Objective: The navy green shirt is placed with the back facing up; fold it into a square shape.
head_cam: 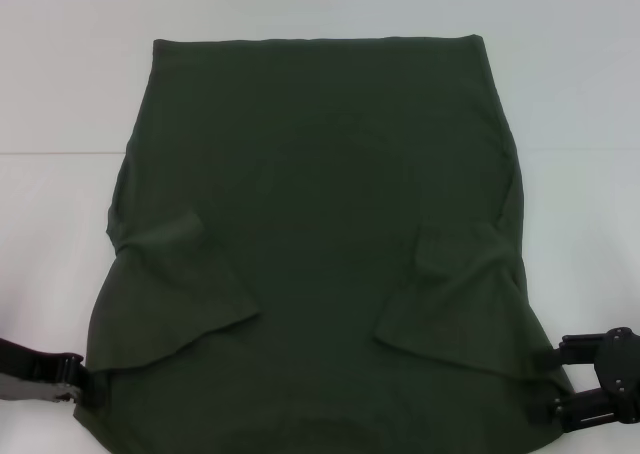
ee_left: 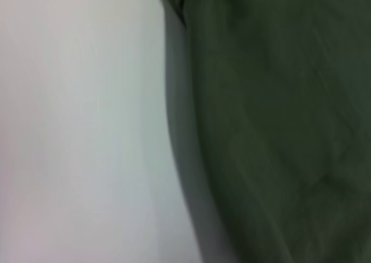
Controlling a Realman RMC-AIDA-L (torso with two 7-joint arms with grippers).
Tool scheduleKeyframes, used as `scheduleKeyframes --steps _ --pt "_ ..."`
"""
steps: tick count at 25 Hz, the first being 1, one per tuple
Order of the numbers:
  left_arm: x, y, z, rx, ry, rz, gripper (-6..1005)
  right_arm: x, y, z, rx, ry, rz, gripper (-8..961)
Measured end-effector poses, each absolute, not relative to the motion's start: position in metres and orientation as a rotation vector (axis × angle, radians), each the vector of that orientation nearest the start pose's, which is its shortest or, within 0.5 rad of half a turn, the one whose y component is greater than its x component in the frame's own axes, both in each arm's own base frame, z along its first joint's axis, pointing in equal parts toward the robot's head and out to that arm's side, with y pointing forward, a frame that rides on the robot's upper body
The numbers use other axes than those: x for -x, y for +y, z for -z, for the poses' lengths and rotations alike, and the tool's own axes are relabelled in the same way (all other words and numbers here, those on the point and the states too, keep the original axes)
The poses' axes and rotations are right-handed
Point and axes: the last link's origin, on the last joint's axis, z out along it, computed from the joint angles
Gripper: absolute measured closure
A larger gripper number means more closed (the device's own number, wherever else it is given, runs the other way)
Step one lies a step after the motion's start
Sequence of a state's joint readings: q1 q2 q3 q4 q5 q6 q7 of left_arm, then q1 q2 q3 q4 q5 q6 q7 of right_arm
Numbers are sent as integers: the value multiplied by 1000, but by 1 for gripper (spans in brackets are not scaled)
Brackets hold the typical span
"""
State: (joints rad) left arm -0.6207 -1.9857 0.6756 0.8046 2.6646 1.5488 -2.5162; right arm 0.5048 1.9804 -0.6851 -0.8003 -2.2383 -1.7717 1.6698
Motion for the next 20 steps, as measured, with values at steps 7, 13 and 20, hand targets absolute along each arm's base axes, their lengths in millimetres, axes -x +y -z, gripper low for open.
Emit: scheduleKeyframes --steps 7,13,20 --pt "318 341 -50 2169 -1860 -114 963 -287 315 -69 2831 906 -310 46" --pt "317 343 -51 2184 -1837 -109 963 -274 330 -112 2615 1177 -202 46" --pt "314 344 -52 2218 -1805 -109 962 -263 332 -116 2426 1647 -14 47"
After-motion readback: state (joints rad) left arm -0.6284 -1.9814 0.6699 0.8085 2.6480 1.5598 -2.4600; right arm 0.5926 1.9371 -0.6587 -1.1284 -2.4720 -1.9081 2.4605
